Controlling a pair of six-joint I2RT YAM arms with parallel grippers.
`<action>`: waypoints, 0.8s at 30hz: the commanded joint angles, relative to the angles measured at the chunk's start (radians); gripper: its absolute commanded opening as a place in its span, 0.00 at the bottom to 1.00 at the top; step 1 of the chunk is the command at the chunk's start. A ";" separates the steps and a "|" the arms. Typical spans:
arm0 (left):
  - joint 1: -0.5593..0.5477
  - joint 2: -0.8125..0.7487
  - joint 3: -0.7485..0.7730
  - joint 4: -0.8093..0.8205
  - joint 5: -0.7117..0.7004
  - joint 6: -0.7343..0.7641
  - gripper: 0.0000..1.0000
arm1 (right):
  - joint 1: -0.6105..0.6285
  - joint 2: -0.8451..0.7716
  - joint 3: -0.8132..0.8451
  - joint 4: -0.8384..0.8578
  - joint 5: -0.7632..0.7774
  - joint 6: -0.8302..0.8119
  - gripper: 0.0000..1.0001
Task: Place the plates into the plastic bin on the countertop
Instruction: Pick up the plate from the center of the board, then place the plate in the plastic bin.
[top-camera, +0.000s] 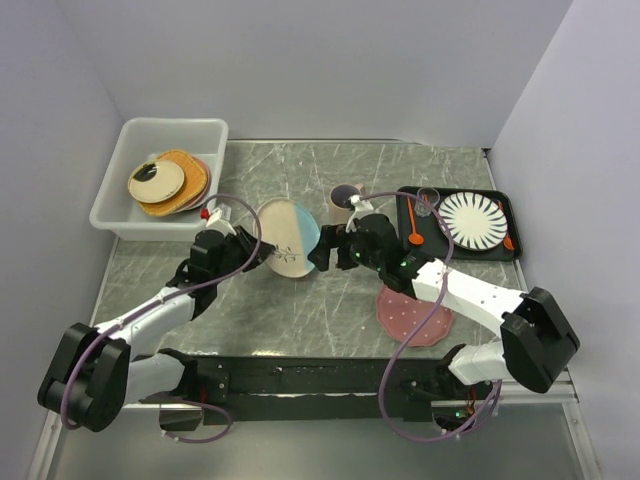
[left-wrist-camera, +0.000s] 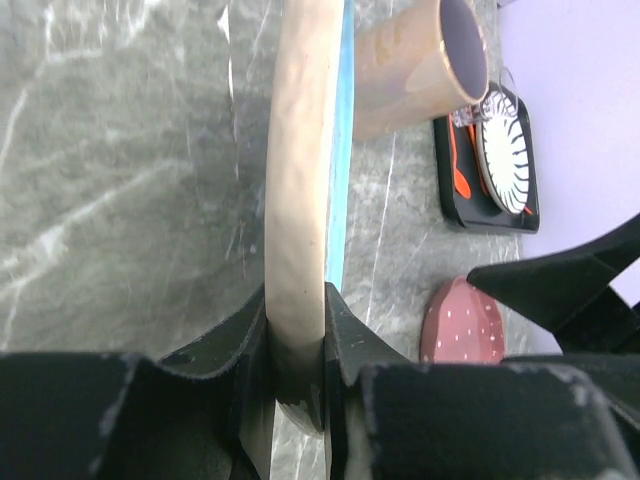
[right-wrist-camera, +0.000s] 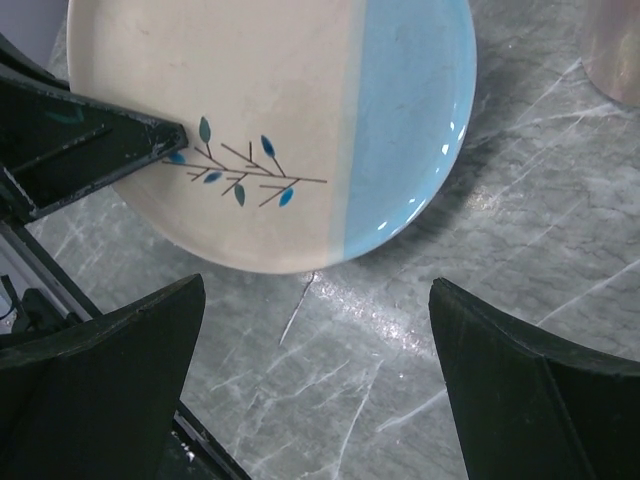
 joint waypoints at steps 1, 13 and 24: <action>0.036 -0.067 0.117 0.095 -0.006 0.038 0.01 | 0.013 -0.055 -0.023 0.024 0.010 0.000 1.00; 0.286 -0.048 0.220 0.114 0.213 -0.020 0.01 | 0.024 -0.056 -0.029 0.033 0.004 -0.003 1.00; 0.423 -0.079 0.362 0.065 0.279 -0.051 0.01 | 0.033 -0.032 -0.022 0.029 0.000 0.003 1.00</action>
